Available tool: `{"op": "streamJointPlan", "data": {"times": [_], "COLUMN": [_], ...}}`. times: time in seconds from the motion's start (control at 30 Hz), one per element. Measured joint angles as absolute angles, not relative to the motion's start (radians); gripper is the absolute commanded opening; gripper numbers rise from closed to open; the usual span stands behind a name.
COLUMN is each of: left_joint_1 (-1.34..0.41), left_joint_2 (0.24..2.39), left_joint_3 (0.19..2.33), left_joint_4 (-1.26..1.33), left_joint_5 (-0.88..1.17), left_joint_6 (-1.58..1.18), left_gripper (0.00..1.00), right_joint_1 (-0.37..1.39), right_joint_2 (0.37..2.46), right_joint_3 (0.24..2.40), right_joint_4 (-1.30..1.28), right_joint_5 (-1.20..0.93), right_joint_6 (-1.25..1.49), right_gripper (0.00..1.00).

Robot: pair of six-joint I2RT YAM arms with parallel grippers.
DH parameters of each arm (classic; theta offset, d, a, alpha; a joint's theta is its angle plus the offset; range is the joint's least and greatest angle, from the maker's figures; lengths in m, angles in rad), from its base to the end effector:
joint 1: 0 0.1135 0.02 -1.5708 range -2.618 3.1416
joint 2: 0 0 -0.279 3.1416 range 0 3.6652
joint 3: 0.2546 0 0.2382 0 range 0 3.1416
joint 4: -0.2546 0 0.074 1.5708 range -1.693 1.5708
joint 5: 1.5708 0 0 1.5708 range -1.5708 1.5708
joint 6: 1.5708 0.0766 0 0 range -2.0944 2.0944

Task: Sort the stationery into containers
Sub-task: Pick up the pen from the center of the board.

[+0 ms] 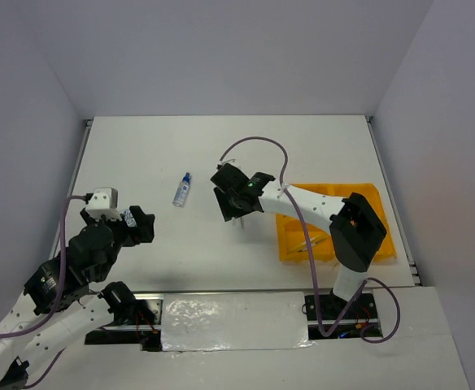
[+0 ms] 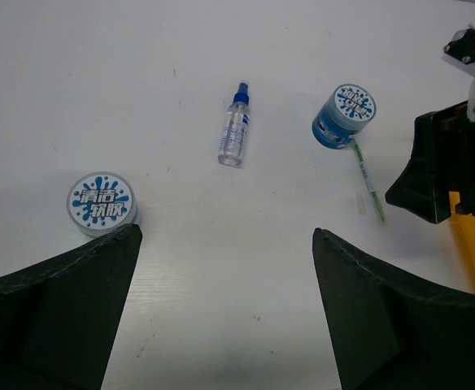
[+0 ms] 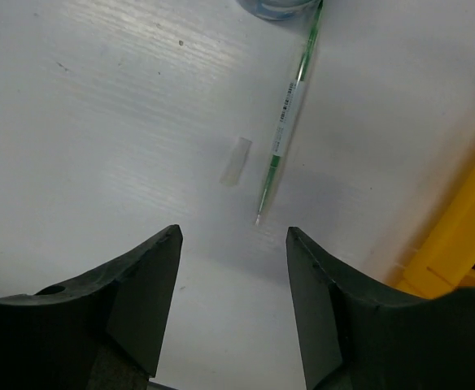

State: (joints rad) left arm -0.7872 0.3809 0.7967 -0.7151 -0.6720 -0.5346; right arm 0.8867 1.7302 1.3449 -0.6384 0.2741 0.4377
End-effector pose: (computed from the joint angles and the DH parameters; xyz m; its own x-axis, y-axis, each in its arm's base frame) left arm 0.0872 -0.0199 0.3257 -0.2476 -0.3164 -0.9157 0.0097 0.9443 -0.3289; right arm 0.2545 0.2793 0.2317 -0.7674 -0.2953 -0.5692 -0.3663 0.9304 0.0111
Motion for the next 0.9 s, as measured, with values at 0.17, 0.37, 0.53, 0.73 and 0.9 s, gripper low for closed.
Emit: {"op": "streamJointPlan", "data": {"times": [0.17,0.37,0.53,0.73,0.9], "left_joint_1": [-0.787,-0.787,-0.787,-0.787,-0.787], "left_joint_2": [0.418,0.435,0.435,0.443,0.461], "left_joint_3": [0.797,0.797,0.797,0.797,0.797], "left_joint_4": [-0.716,-0.717,-0.717,-0.717,-0.717], "left_joint_5": [-0.672,-0.670,-0.667,-0.654,-0.647], "left_joint_6": [-0.534,-0.531,-0.530,-0.529,-0.529], "left_gripper": [0.99,0.99,0.99,0.99,0.99], "right_joint_1": [0.856,0.799,0.773,0.751,0.735], "right_joint_2": [1.764,1.807,1.866,1.913,1.974], "right_joint_3": [1.345,1.335,1.331,1.339,1.349], "right_joint_4": [-0.640,-0.584,-0.569,-0.551,-0.522], "right_joint_5": [0.218,0.162,0.141,0.126,0.125], "right_joint_6": [0.384,0.350,0.336,0.323,0.328], "right_gripper": [0.57,0.50,0.47,0.41,0.33]}}
